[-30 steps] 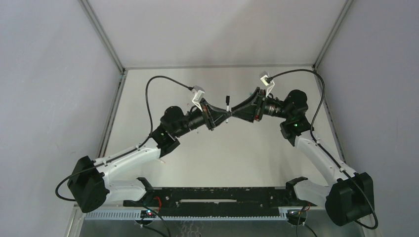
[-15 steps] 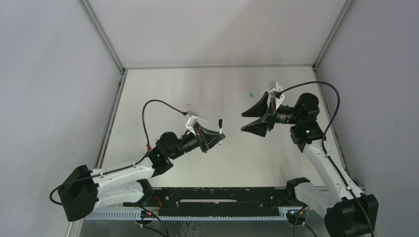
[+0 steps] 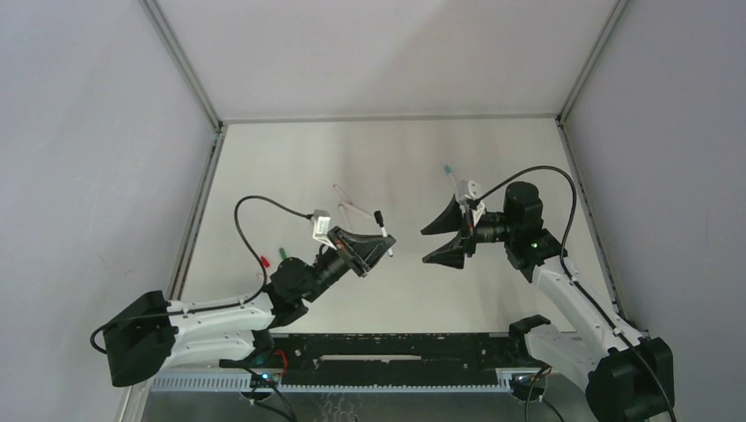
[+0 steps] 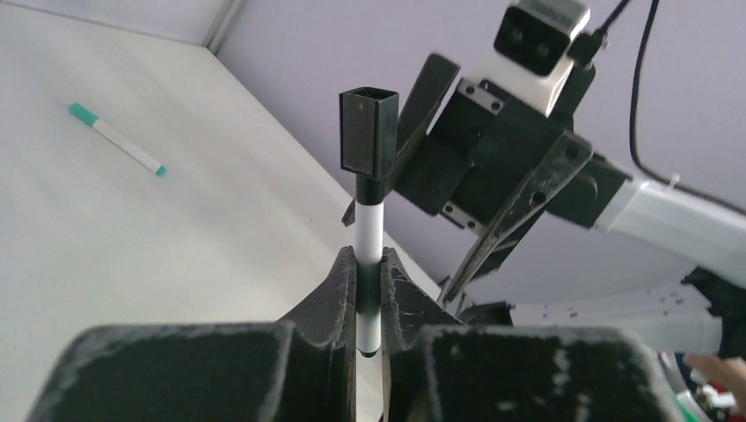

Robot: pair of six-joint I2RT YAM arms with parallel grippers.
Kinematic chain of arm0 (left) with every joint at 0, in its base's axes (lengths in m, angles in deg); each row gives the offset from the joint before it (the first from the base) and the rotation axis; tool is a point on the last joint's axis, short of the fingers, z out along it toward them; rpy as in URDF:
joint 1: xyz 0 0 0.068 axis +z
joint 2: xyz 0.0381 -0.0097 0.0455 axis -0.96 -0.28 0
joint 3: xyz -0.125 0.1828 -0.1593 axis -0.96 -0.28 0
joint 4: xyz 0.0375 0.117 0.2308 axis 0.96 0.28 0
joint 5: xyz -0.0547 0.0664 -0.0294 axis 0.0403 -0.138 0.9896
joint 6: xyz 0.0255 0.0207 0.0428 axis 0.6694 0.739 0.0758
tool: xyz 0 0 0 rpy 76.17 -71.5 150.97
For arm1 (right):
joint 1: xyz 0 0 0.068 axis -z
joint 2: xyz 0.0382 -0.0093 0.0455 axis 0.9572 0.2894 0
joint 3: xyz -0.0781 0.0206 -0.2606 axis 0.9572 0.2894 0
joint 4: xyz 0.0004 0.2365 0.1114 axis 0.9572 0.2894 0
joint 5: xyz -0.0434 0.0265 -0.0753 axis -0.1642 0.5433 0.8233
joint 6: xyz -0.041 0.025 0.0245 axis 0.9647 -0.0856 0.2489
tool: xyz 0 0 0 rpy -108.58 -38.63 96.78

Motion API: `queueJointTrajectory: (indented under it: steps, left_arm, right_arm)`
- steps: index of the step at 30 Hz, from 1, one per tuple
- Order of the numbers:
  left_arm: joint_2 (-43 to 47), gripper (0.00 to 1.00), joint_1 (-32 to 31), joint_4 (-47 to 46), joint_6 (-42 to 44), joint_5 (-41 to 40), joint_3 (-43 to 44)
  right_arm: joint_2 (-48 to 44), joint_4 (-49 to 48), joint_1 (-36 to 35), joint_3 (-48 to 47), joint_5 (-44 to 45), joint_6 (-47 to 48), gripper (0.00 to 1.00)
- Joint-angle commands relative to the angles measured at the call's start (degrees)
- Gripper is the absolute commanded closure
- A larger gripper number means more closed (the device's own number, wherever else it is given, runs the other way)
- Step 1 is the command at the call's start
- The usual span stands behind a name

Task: Insert the pens into the pen caps
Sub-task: Place the pen at the center of the board.

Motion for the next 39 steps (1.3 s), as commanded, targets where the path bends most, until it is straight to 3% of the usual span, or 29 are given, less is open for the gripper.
queueJointTrajectory:
  steps: [1, 8, 15, 39]
  left_arm:
    - [-2.4, 0.99, -1.0, -10.5, -2.0, -7.6, -0.1]
    - [-5.5, 0.99, -3.4, -14.0, -2.0, -14.2, 0.9]
    - [-7.8, 0.97, -5.1, -14.0, -3.5, -20.6, 2.5]
    - [-17.5, 0.95, -7.3, -13.2, -4.4, -21.5, 10.9]
  right_arm:
    - [-0.2, -4.5, -0.1, -0.1, 4.9, -2.5, 0.24]
    - [0.6, -7.0, -0.6, -0.1, 7.5, -9.7, 0.24]
    - [1.8, -6.9, -2.5, -0.1, 8.8, -10.9, 0.25]
    - [4.6, -8.3, -7.7, -0.1, 15.9, -16.0, 0.4]
